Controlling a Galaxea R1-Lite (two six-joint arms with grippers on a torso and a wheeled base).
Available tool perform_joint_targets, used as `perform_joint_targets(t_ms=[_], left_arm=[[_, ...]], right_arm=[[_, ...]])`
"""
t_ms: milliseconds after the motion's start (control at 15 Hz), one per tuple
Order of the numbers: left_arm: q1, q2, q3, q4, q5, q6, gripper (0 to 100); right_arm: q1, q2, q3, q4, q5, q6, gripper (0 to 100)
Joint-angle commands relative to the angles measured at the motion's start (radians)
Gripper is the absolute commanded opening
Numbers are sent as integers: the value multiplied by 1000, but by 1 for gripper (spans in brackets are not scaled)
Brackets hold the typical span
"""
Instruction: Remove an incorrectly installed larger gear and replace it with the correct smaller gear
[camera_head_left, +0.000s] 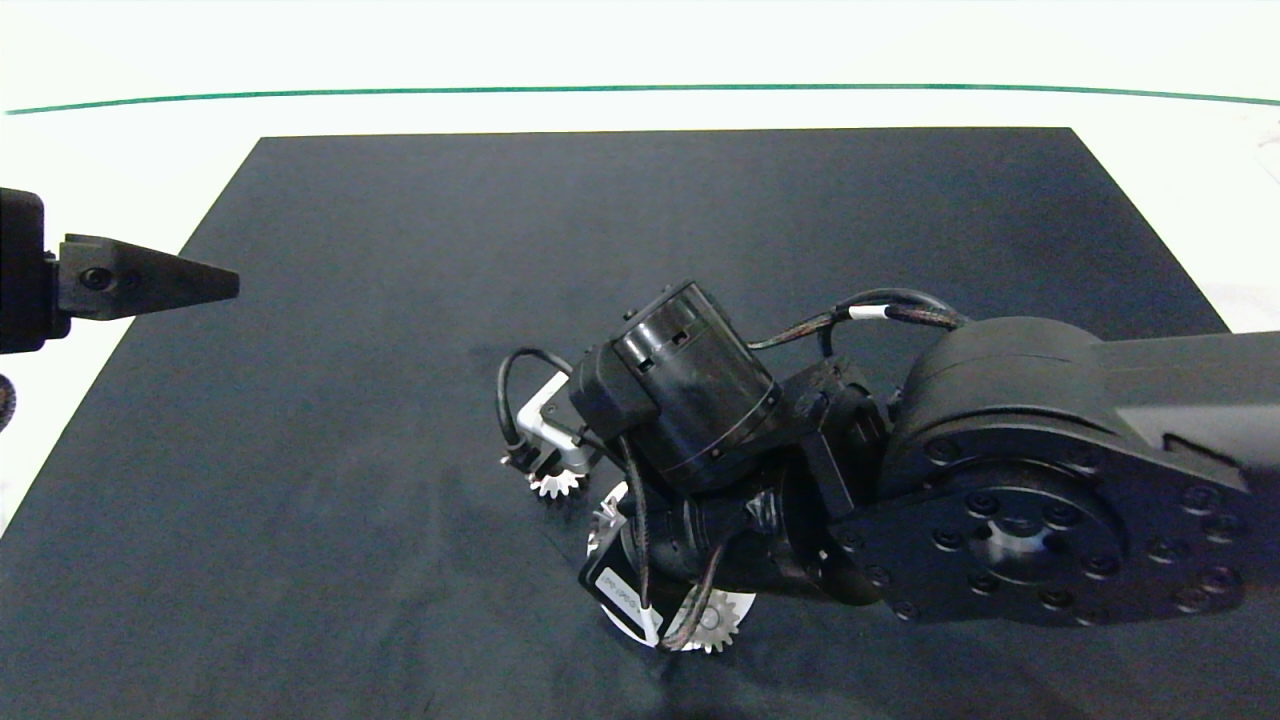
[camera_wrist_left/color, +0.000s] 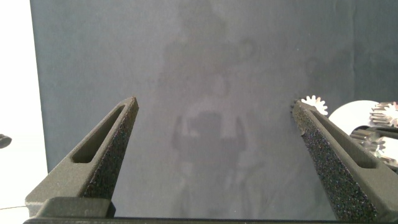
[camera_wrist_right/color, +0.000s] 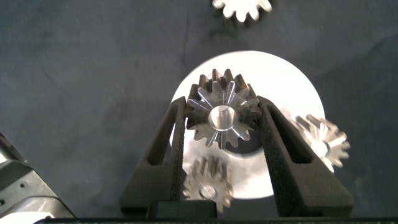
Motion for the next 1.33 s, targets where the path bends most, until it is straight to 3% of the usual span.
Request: perform_joint_targets(t_ms=[67,1067,1333], left_arm=[[0,0,-2,4,2,-1,100],[-1,0,0,4,2,-1,100],[-1,0,0,6,2,1,100]], right_arm=[[5,23,-15,3,-1,-1,31],[0,37,-15,1,2,0,31],[-1,40,-13,-26,-1,-1,31]])
